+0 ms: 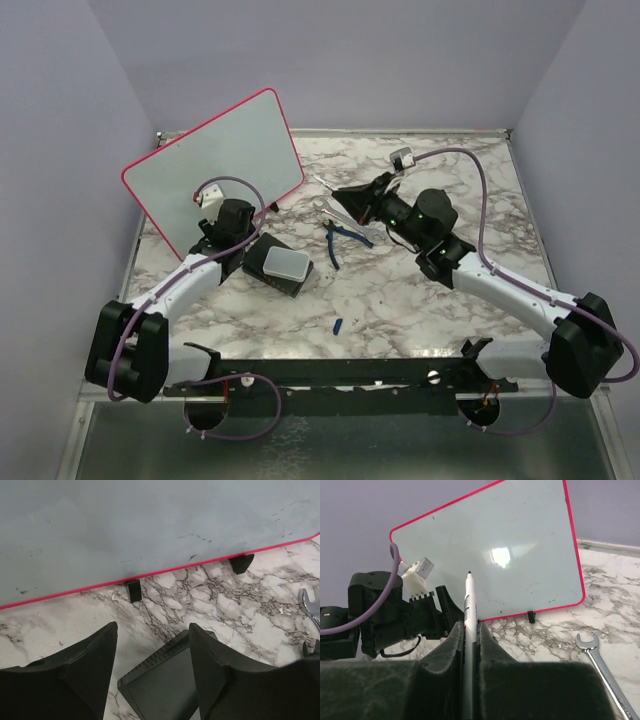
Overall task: Write a sentence on the whiteboard
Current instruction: Move the whiteboard to the center of the board.
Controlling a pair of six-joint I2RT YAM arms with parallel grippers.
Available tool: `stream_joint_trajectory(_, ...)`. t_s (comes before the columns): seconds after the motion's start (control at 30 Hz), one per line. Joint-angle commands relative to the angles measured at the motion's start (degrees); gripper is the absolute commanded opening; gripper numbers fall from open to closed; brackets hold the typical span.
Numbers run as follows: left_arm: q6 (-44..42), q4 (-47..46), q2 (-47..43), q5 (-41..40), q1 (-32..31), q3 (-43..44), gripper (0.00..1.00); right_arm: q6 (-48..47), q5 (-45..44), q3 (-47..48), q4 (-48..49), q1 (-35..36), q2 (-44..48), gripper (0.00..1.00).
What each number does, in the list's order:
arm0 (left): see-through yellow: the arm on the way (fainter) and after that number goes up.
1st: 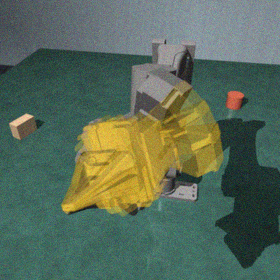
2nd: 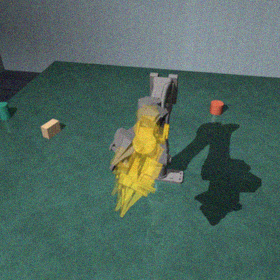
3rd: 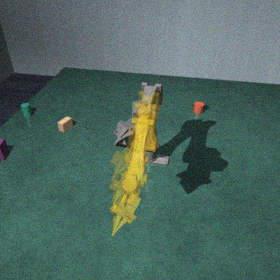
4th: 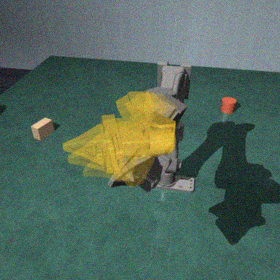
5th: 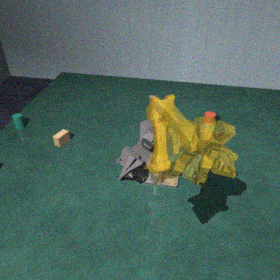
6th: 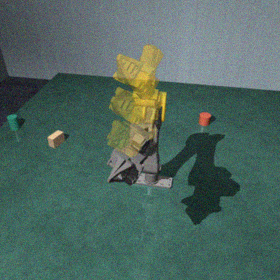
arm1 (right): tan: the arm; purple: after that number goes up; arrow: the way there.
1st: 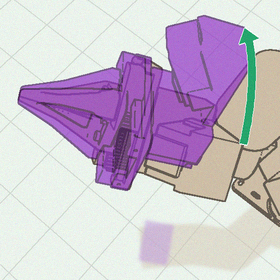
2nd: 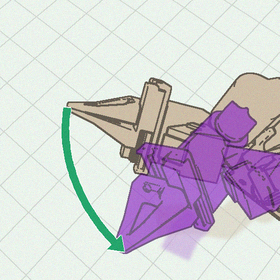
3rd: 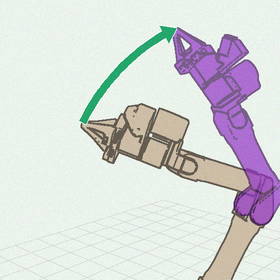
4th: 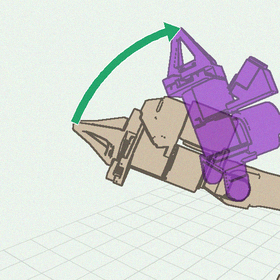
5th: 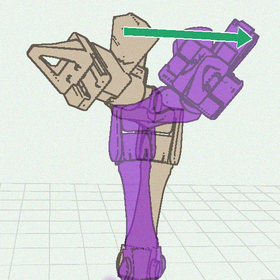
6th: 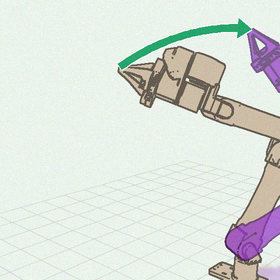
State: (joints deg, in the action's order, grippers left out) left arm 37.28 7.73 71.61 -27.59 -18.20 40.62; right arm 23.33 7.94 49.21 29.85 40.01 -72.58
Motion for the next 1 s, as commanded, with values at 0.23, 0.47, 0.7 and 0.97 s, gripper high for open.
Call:
stream_joint_trajectory(0.23,5.77,-8.18,7.44,-6.93,-1.87,-4.57,0.49,0.33,-0.38,-2.85,-1.90,-1.84,3.63,0.01)
stream_joint_trajectory(0.47,4.53,-13.25,11.86,-7.26,-1.90,-5.09,0.46,0.54,0.05,-3.18,-1.89,-2.21,4.11,0.01)
stream_joint_trajectory(0.7,4.57,-16.05,16.29,-8.93,-1.76,-3.66,0.46,0.80,0.26,-3.07,-1.71,-2.39,4.04,0.01)
stream_joint_trajectory(0.97,5.81,-17.85,18.87,-11.20,-1.45,-4.13,0.42,0.94,0.60,-2.82,-1.63,-2.57,3.34,0.00)
